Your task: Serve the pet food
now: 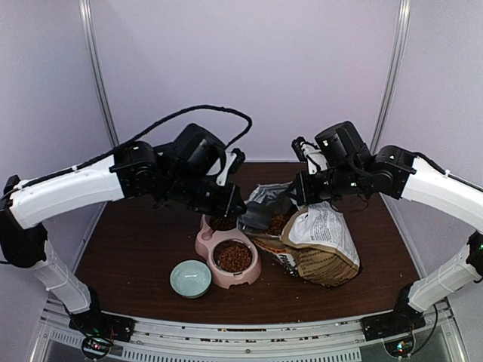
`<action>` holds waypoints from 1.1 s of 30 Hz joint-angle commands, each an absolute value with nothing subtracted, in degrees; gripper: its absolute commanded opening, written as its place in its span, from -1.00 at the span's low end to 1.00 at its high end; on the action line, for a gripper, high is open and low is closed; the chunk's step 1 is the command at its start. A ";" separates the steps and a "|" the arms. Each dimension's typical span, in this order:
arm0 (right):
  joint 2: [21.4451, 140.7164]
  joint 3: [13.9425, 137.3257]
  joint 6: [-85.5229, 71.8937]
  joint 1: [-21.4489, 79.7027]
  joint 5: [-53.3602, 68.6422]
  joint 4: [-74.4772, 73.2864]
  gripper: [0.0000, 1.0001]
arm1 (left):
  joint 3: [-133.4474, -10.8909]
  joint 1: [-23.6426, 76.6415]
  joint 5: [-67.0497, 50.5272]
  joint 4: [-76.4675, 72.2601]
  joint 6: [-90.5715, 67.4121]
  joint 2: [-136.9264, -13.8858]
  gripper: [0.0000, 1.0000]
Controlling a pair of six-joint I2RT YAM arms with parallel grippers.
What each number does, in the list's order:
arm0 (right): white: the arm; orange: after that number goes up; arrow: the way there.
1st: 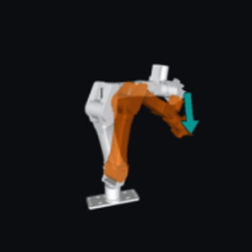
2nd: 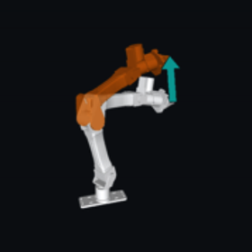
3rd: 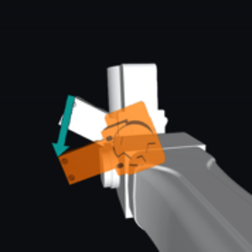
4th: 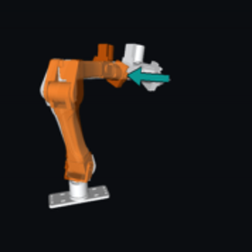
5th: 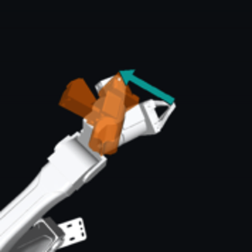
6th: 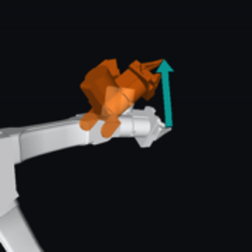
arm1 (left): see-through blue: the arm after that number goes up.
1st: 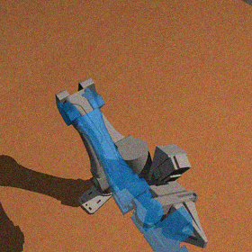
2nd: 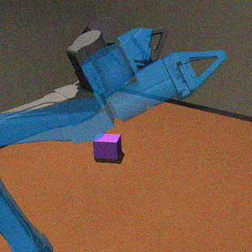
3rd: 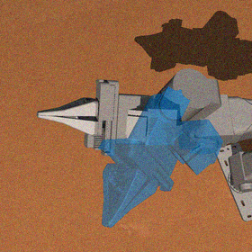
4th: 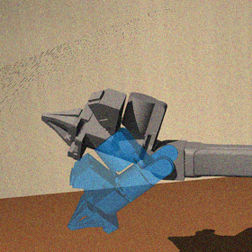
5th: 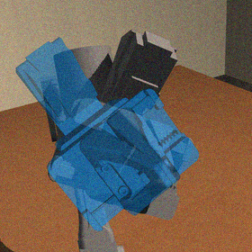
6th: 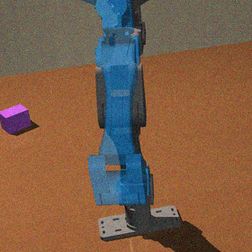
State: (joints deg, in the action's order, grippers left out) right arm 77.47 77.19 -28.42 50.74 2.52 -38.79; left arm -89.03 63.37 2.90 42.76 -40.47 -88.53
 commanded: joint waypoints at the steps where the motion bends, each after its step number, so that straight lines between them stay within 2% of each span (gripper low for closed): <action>1: 76.29 77.91 -28.27 52.70 2.56 -28.07 -1.00 | -95.77 64.76 13.60 46.25 -41.39 -97.14 -1.00; 4: 76.12 77.57 -28.41 53.01 2.30 -27.73 -1.00 | -100.01 64.86 14.42 43.55 -40.25 -104.08 -1.00; 7: 75.82 77.25 -28.79 53.03 1.89 -28.01 -1.00 | -104.65 65.01 7.36 40.30 -39.23 -110.54 -1.00; 10: 74.90 76.60 -29.13 52.87 1.38 -28.21 -1.00 | -103.18 65.20 -1.73 32.66 -39.35 -112.46 -1.00; 15: 73.63 74.79 -31.01 51.22 3.62 -27.68 -1.00 | -95.24 65.04 -12.57 20.42 -41.17 -109.22 -1.00; 22: 71.52 71.76 -32.96 49.15 6.37 -26.91 -1.00 | -81.11 63.57 -20.77 2.65 -49.97 -101.28 -1.00; 33: 67.76 69.21 -34.24 47.13 5.47 -28.52 -1.00 | -61.41 60.12 -16.64 -14.94 -66.35 -85.95 -1.00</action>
